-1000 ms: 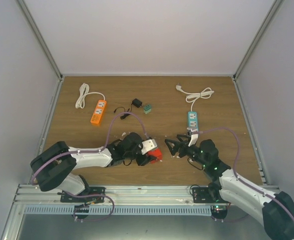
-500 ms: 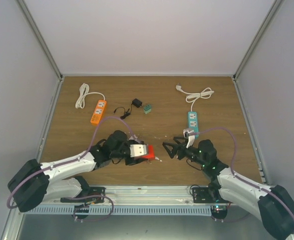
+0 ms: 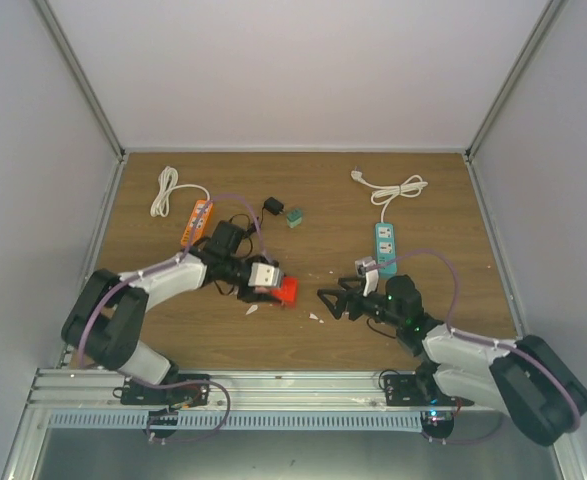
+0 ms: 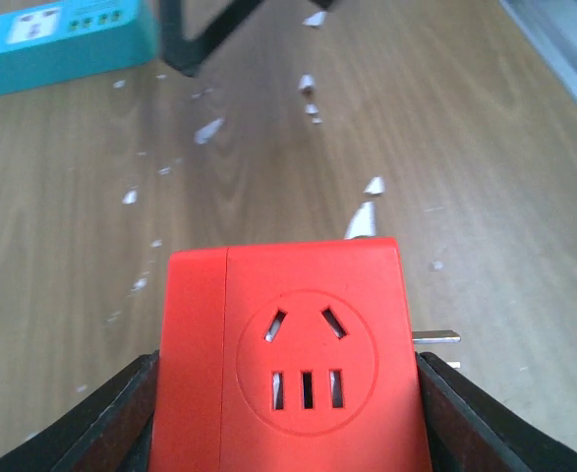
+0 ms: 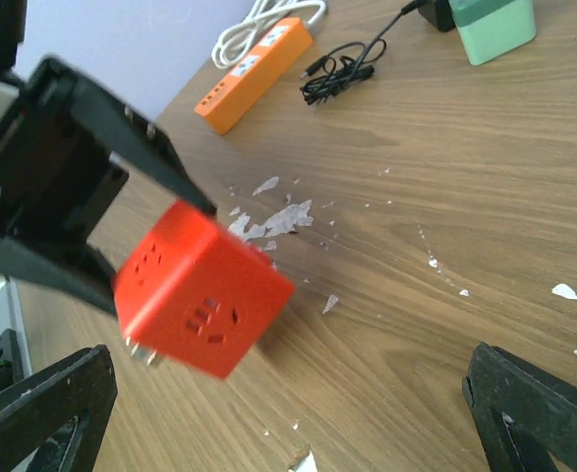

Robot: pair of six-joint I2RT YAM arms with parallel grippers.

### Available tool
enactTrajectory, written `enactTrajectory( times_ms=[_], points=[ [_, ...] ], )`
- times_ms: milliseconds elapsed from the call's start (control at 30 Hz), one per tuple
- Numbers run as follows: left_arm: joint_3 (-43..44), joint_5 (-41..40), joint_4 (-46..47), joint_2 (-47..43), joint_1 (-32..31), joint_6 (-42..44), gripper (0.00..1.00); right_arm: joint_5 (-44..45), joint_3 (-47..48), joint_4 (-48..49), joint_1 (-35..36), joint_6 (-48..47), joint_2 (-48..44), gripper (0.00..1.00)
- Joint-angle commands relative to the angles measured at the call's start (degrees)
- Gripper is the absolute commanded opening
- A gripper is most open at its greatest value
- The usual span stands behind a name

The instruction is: Insert the plug

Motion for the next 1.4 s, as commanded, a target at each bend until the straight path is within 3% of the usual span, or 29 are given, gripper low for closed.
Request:
enactTrajectory(
  times_ms=[0, 433, 633, 667, 700, 733, 767, 933, 1100, 1200, 1367],
  points=[
    [4.8, 4.9, -6.0, 4.2, 2.8, 9.1, 0.29, -0.8, 2.8, 4.6, 0.2, -2.5, 5.1, 1.0],
    [5.3, 2.1, -5.1, 6.6, 2.9, 9.7, 0.3, -3.6, 7.3, 10.4, 3.2, -8.3, 17.0, 1.0],
    [4.8, -0.8, -2.3, 7.4, 2.5, 8.0, 0.38, -5.0, 7.5, 12.6, 3.2, -9.4, 18.9, 1.0],
    [4.7, -1.1, -2.0, 7.2, 2.4, 7.6, 0.42, -5.2, 7.5, 13.0, 3.2, -10.3, 19.3, 1.0],
    [4.4, -1.5, -1.3, 6.7, 2.2, 7.4, 0.74, -5.6, 7.6, 13.5, 3.2, -11.5, 19.8, 1.0],
    [4.0, -2.1, -0.1, 6.1, 2.1, 6.7, 0.96, -6.4, 7.8, 13.8, 3.2, -12.7, 20.5, 1.0],
    [3.5, -2.7, 1.0, 5.4, 1.9, 6.4, 0.99, -7.7, 8.1, 14.3, 3.2, -14.3, 21.4, 1.0],
    [2.1, -2.6, 3.4, 1.1, 1.1, 5.7, 0.99, -16.9, 8.4, 17.7, 3.2, -21.5, 25.3, 1.0],
    [-0.2, 0.2, 7.2, -6.5, 0.6, 3.2, 0.99, -19.5, 8.8, 17.5, 3.1, -30.1, 27.2, 1.0],
    [-3.2, 0.8, 13.4, -12.8, 0.6, -3.0, 0.99, -24.5, 10.7, 16.9, 2.7, -32.4, 28.7, 1.0],
    [-6.6, 1.0, 22.5, -19.4, 0.7, -19.2, 0.99, -24.1, 13.9, 12.3, 2.9, -37.1, 29.5, 1.0]
  ],
)
